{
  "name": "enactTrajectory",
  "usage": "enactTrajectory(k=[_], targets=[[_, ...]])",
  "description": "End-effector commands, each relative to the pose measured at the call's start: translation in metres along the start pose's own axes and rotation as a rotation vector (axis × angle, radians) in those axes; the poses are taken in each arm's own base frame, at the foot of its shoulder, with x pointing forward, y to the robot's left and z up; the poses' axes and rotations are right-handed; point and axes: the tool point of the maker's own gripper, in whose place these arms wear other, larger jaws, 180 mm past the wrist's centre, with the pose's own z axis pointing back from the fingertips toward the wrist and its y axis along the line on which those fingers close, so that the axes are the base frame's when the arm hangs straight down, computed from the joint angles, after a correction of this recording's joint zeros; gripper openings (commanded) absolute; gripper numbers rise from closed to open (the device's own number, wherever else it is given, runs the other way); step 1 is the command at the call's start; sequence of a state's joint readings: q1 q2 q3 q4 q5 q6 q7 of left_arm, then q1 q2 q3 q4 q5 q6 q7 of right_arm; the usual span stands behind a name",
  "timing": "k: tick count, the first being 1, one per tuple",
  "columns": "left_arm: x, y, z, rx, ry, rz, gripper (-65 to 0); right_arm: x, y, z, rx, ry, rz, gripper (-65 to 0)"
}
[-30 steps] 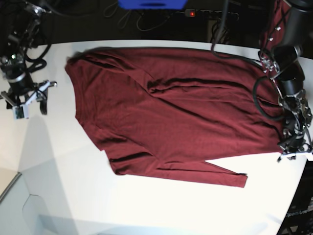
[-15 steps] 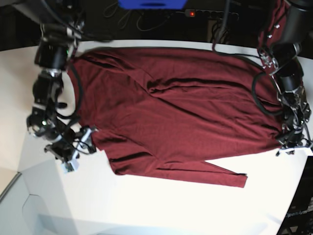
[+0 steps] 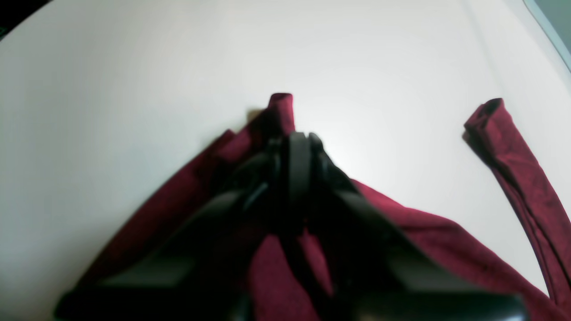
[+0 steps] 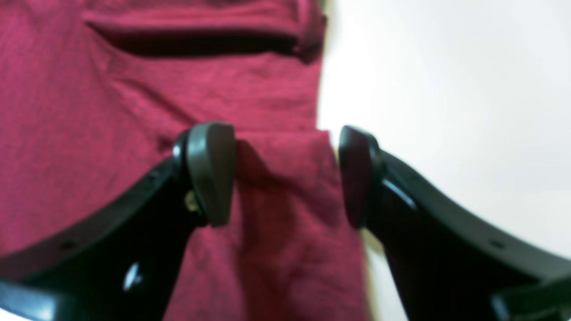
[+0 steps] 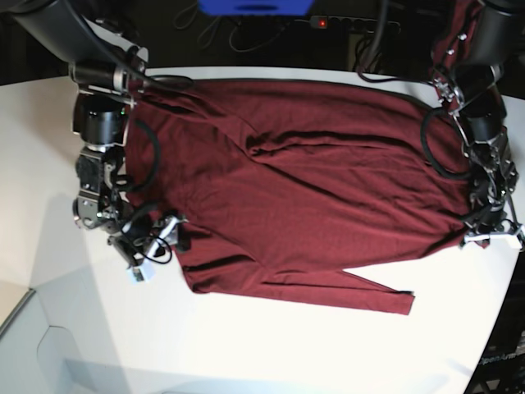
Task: Layout the t-shirt on the table in an organized manner, then fold the t-shirt properly
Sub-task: 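Release the right gripper and move it down the shirt side toward the sleeve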
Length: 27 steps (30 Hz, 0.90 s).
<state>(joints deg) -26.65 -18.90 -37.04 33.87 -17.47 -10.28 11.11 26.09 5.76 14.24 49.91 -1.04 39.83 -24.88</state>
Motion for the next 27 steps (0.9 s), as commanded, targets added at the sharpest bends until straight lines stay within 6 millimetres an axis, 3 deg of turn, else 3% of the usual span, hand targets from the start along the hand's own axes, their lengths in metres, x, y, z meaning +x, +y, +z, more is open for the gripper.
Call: enactTrajectory(k=[1, 7, 17, 19, 24, 27], targets=[[0.03, -0.005, -0.001, -0.015, -0.073, 0.005, -64.9, 0.025, -0.014, 0.008, -0.022, -0.064, 0.013, -28.1], [0.013, -0.01, 0.0, -0.025, -0.049, 0.011, -64.9, -0.01, -0.047, 0.028, -0.085, 0.001, 0.025, -28.3], [0.0, -0.019, -0.001, -0.039, -0.03, 0.02, -64.9, -0.067, -0.065, 0.048, -0.124, 0.103, 0.007, -28.5], [0.0, -0.019, -0.001, -0.039, -0.03, 0.02, -64.9, -0.077, -0.079, 0.06, -0.159, 0.103, -0.032, -28.5], [-0.001, -0.019, -0.001, -0.042, -0.029, 0.02, -64.9, -0.081, -0.106, 0.081, -0.234, 0.053, -0.126, -28.5], [-0.001, -0.019, -0.001, -0.042, -0.029, 0.02, -64.9, -0.081, -0.111, 0.085, -0.249, 0.041, -0.143, -28.5]])
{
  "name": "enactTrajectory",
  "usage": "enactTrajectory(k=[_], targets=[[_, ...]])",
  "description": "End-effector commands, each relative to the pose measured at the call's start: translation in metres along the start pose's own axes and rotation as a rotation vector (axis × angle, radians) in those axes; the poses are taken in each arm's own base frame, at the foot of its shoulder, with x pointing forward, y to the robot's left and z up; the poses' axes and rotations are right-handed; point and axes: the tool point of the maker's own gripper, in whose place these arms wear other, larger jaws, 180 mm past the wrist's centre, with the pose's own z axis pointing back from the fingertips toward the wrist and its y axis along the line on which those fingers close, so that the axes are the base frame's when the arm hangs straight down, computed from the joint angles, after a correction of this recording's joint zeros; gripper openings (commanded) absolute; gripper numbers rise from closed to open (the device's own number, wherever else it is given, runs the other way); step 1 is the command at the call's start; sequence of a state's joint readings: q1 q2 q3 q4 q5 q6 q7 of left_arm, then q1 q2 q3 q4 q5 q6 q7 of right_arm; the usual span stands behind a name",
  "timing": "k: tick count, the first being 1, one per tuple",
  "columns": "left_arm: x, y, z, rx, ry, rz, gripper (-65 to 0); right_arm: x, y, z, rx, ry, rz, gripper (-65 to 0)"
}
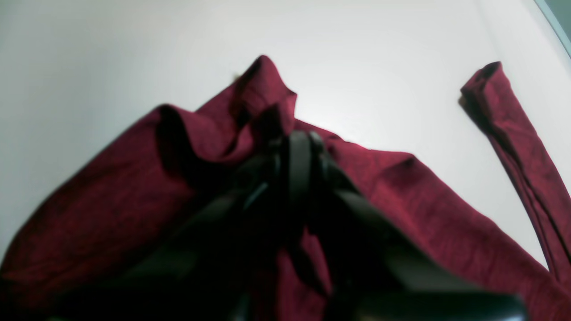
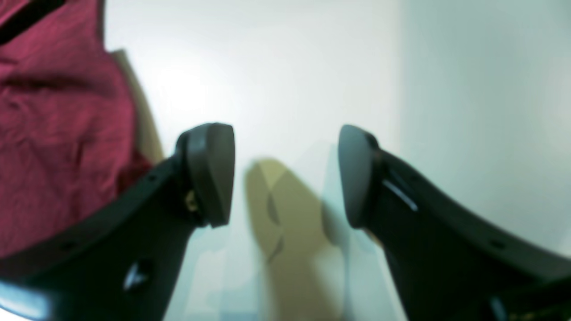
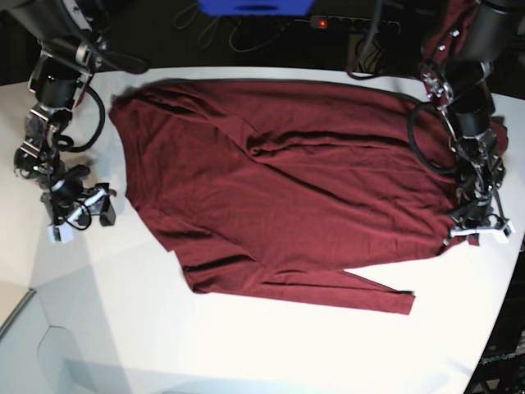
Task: Layout the t-shirt on the table in an organized manner, then fold the t-shirt properly
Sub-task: 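Release the right gripper and move it down the shirt side toward the sleeve, then grasp the shirt side edges with both grippers near the sleeves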
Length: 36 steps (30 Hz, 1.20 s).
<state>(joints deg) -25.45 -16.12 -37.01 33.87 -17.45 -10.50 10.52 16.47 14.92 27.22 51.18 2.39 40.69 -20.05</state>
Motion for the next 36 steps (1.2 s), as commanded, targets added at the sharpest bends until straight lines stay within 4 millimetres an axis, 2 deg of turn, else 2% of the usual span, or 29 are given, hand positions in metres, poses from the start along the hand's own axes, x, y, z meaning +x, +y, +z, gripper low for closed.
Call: enactTrajectory(k=[1, 3, 8, 11, 16, 19, 21, 25, 29, 33, 36], targets=[[0.028, -0.007, -0.002, -0.022, -0.065, 0.002, -64.9, -0.01, -0.008, 0.002, -0.03, 0.075, 0.028, -28.5], [0.028, -0.007, -0.002, -0.022, -0.065, 0.002, -64.9, -0.005, -0.006, 0.0, -0.026, 0.067, 0.027, -28.4], [0.028, -0.008, -0.002, -0.023, -0.064, 0.001, -64.9, 0.019, 0.031, -0.021, 0.047, 0.041, 0.072, -28.1], [0.024, -0.005, -0.001, -0.018, -0.058, -0.003, -64.9, 0.039, 0.072, -0.038, 0.125, 0.025, 0.13, -28.1], [0.022, -0.003, 0.0, -0.015, -0.055, -0.005, -64.9, 0.066, 0.115, -0.052, 0.201, -0.01, 0.177, -28.1], [0.022, -0.002, 0.0, -0.015, -0.054, -0.005, -64.9, 0.078, 0.124, -0.055, 0.216, -0.033, 0.177, -28.1], [0.022, -0.002, 0.0, -0.013, -0.053, -0.008, -64.9, 0.088, 0.138, -0.058, 0.238, -0.055, 0.172, -28.1], [0.022, -0.002, 0.0, -0.013, -0.053, -0.009, -64.9, 0.108, 0.144, -0.058, 0.243, -0.086, 0.181, -28.1], [0.021, -0.002, 0.0, -0.013, -0.049, -0.009, -64.9, 0.108, 0.144, -0.059, 0.245, -0.091, 0.178, -28.1], [0.022, -0.002, 0.0, -0.013, -0.051, -0.011, -64.9, 0.078, 0.145, -0.068, 0.265, -0.014, 0.136, -28.1], [0.021, -0.002, 0.0, -0.014, -0.05, -0.01, -64.9, 0.066, 0.147, -0.071, 0.278, -0.013, 0.104, -28.4]])
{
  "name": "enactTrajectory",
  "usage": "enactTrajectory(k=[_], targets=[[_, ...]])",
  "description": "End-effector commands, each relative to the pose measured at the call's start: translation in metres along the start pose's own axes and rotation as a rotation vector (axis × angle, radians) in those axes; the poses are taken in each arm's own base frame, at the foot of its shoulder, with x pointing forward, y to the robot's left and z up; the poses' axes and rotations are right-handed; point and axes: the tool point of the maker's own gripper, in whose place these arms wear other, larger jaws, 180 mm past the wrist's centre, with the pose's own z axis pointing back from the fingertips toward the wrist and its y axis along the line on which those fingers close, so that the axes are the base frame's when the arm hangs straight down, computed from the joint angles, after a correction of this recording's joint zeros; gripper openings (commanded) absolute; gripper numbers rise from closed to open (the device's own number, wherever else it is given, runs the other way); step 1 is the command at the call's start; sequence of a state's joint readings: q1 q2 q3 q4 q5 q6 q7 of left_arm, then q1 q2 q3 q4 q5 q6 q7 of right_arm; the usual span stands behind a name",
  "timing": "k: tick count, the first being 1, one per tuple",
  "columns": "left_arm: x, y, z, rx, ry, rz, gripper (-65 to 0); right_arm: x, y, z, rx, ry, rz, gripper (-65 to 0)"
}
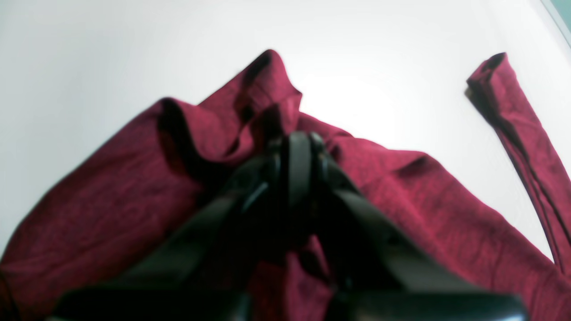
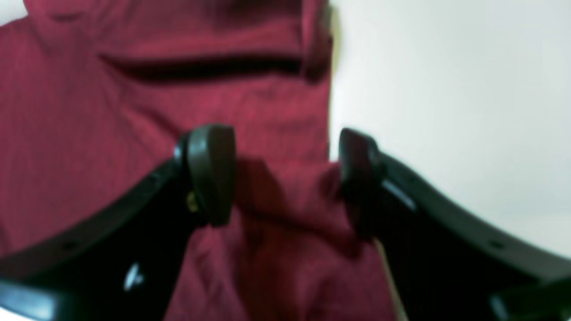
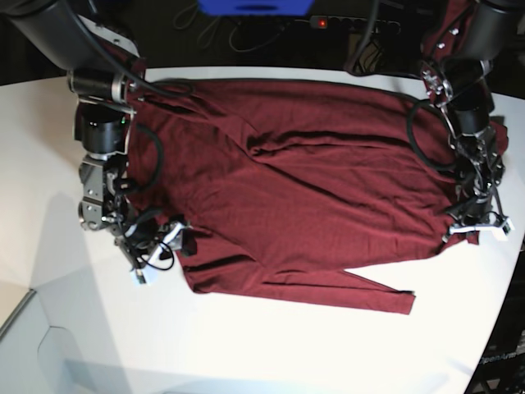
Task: Layout the t-shirt on the table in an organized manner, then fold the t-shirt properly
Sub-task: 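Grasp the shirt side edges with both grippers near the sleeves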
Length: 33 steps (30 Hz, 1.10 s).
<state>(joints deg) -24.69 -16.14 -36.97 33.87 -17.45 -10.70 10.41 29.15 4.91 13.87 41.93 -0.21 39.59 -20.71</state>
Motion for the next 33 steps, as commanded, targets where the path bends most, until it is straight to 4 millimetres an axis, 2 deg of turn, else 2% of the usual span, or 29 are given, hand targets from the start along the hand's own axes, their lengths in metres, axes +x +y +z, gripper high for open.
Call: enactTrajectory(k=[1, 5, 7, 10, 12, 14, 16, 18, 20, 25, 29, 33], targets=[[0.026, -0.007, -0.002, -0.018, -0.058, -0.004, -64.9, 0.017, -0.002, 0.002, 0.001, -0.042, 0.016, -28.4], [0.027, -0.007, -0.002, -0.018, -0.06, -0.004, -64.9, -0.004, -0.002, 0.003, -0.001, -0.013, 0.001, -29.6], [0.027, -0.007, -0.002, -0.018, -0.06, -0.004, -64.9, -0.019, -0.013, 0.011, -0.022, 0.012, 0.001, -34.3], [0.027, -0.007, -0.002, -0.018, -0.06, -0.004, -64.9, -0.044, -0.017, 0.017, -0.033, 0.051, -0.011, -45.6], [0.027, -0.007, -0.002, -0.018, -0.06, -0.001, -64.9, -0.063, -0.028, 0.026, -0.054, 0.084, -0.015, -55.6], [0.022, -0.011, -0.002, -0.024, -0.053, 0.005, -64.9, -0.08, -0.03, 0.031, -0.059, 0.111, -0.023, -65.0], [0.018, -0.014, -0.002, -0.028, -0.048, 0.006, -64.9, -0.093, -0.03, 0.034, -0.061, 0.131, -0.031, -65.0], [0.017, -0.014, -0.002, -0.029, -0.047, 0.006, -64.9, -0.106, -0.038, 0.042, -0.077, 0.157, -0.031, -65.0], [0.017, -0.015, -0.003, -0.031, -0.047, 0.009, -64.9, -0.112, -0.044, 0.049, -0.091, 0.166, -0.028, -65.0], [0.009, -0.024, -0.003, -0.045, -0.035, 0.017, -64.9, -0.107, -0.049, 0.076, -0.135, 0.129, 0.066, -65.0], [0.007, -0.029, -0.004, -0.051, -0.033, 0.022, -64.9, -0.096, -0.039, 0.097, -0.154, 0.081, 0.156, -65.0], [0.005, -0.034, -0.004, -0.059, -0.032, 0.029, -64.9, -0.092, -0.033, 0.106, -0.16, 0.064, 0.191, -65.0]])
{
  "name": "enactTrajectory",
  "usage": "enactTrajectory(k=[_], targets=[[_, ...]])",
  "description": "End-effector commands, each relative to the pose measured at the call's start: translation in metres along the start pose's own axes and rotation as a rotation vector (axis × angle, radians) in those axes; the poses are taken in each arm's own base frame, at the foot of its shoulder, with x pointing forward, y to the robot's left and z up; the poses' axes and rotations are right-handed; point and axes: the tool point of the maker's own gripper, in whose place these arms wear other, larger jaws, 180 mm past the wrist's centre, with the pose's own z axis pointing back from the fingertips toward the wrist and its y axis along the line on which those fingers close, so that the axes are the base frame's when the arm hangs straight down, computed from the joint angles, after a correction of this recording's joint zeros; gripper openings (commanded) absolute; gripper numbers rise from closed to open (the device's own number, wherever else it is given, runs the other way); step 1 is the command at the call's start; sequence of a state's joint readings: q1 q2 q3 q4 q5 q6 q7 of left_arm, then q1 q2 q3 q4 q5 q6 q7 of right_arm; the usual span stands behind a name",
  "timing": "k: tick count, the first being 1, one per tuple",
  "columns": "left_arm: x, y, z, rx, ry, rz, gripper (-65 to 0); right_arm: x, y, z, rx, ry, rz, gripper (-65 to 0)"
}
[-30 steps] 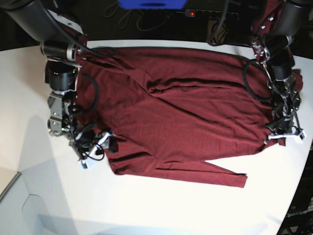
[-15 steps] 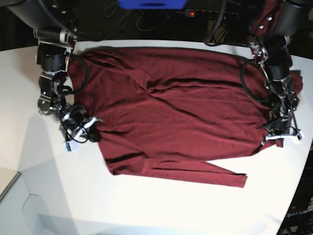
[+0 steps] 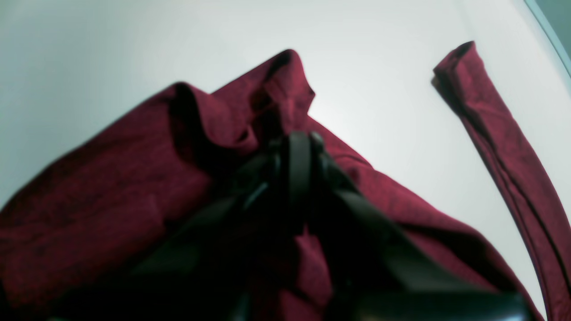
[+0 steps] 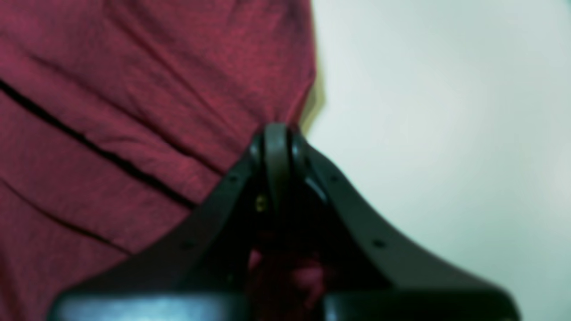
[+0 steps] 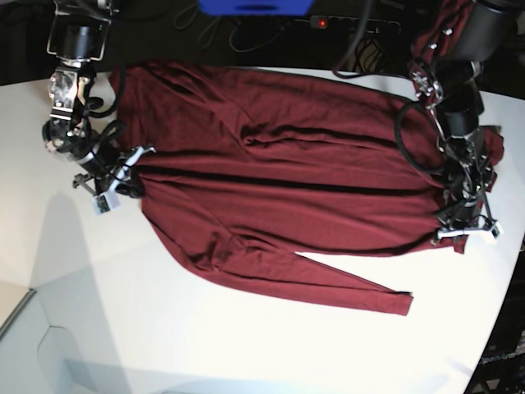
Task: Layout the t-shirt on the table in an organized manner, then fold the t-shirt properly
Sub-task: 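Grasp the shirt side edges with both grippers near the sleeves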
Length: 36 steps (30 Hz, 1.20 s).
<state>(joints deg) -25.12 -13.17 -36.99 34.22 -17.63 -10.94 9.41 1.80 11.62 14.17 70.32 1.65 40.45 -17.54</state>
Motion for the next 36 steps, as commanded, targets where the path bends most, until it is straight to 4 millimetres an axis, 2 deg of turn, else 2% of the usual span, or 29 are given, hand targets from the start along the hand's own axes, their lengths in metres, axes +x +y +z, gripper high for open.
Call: enactTrajectory(k=[1, 8, 12, 13, 15, 20, 23, 25, 31, 36], targets=[[0.02, -0.01, -0.003, -0.02, -0.036, -0.004, -64.9, -0.004, -0.007, 0.003, -0.025, 0.04, 0.03, -65.0], [0.025, -0.016, -0.004, -0.029, -0.047, 0.001, -64.9, -0.014, -0.008, 0.007, -0.025, 0.062, 0.03, -65.0], [0.027, -0.018, -0.005, -0.033, -0.05, 0.001, -64.9, -0.014, -0.025, 0.015, -0.076, 0.045, -0.01, -65.0], [0.03, -0.023, -0.006, -0.043, -0.054, -0.006, -64.9, -0.012, -0.027, 0.015, -0.082, 0.041, -0.013, -65.0], [0.032, -0.03, -0.007, -0.055, -0.053, -0.02, -64.9, -0.01, -0.028, 0.015, -0.084, 0.036, -0.012, -61.8], [0.037, -0.041, -0.009, -0.074, -0.058, -0.033, -64.9, 0.008, -0.032, 0.016, -0.095, -0.001, 0.011, -44.0], [0.039, -0.044, -0.01, -0.079, -0.062, -0.031, -64.9, 0.022, -0.033, 0.018, -0.103, -0.029, 0.033, -37.3], [0.04, -0.044, -0.01, -0.08, -0.065, -0.031, -64.9, 0.028, -0.034, 0.019, -0.107, -0.044, 0.042, -36.7], [0.049, -0.052, -0.012, -0.091, -0.081, -0.028, -64.9, 0.067, -0.045, 0.01, -0.119, -0.113, 0.052, -36.5], [0.056, -0.059, -0.013, -0.1, -0.091, -0.022, -64.9, 0.088, -0.046, -0.006, -0.102, -0.142, 0.019, -36.4]])
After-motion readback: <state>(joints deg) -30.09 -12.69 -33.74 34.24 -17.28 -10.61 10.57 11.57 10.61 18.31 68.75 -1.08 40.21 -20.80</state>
